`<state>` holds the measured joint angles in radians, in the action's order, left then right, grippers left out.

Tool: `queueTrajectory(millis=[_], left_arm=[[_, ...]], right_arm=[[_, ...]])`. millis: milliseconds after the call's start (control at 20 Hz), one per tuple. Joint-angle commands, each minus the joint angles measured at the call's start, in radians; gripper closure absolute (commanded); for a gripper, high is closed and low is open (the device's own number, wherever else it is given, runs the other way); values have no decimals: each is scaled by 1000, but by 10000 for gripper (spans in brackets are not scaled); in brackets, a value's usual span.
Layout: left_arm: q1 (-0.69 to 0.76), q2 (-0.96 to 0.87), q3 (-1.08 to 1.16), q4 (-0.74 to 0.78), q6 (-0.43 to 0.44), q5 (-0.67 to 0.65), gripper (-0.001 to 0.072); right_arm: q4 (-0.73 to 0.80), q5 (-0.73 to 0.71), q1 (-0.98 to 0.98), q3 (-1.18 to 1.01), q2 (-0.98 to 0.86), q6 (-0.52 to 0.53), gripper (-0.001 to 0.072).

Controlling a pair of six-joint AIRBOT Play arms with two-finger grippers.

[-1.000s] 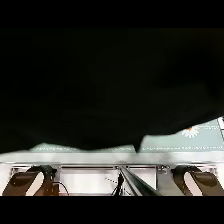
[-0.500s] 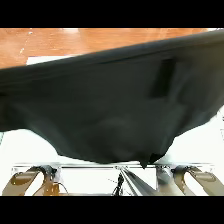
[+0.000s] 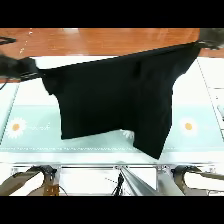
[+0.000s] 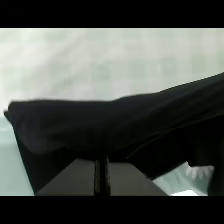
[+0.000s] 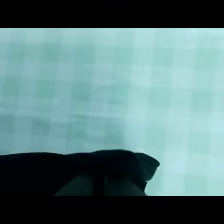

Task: Fold the shirts.

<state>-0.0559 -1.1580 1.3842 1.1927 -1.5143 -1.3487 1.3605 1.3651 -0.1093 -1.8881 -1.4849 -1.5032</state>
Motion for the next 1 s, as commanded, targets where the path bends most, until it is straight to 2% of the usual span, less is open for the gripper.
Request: queueTrajectory(millis=[0, 150, 300, 350, 400, 450, 500, 550, 650, 750, 950], left_arm=[[0, -223, -15, -20, 11, 180, 682], [6, -368, -15, -59, 11, 203, 682], [13, -484, -15, -118, 10, 173, 682], [12, -504, -15, -140, 10, 158, 680], [11, -510, -15, -146, 11, 142, 639], [8, -508, -13, -142, 11, 124, 512], [-4, -504, -1, -138, 14, 87, 324], [-20, -502, 19, -134, 15, 38, 188], [-68, -483, 56, -124, 52, -98, 159], [-121, -421, 37, -64, 74, -198, 159], [-267, -182, -216, -25, 107, -196, 159]], right_arm=[[-1, -120, -1, -1, -158, -14, 683], [-10, -71, 0, -1, -270, -19, 683], [-28, 6, 0, -1, -370, -20, 682], [-41, 15, 0, -1, -390, -20, 637], [-62, 17, 0, -1, -398, -9, 466], [-94, 26, -1, -2, -398, 29, 276], [-118, 48, -5, -2, -389, 68, 257], [-122, 82, -9, -2, -372, 98, 256], [-33, 203, -20, -1, -325, 147, 257], [42, 276, -62, 1, -280, 114, 257], [13, 272, -189, 122, -159, 118, 256]])
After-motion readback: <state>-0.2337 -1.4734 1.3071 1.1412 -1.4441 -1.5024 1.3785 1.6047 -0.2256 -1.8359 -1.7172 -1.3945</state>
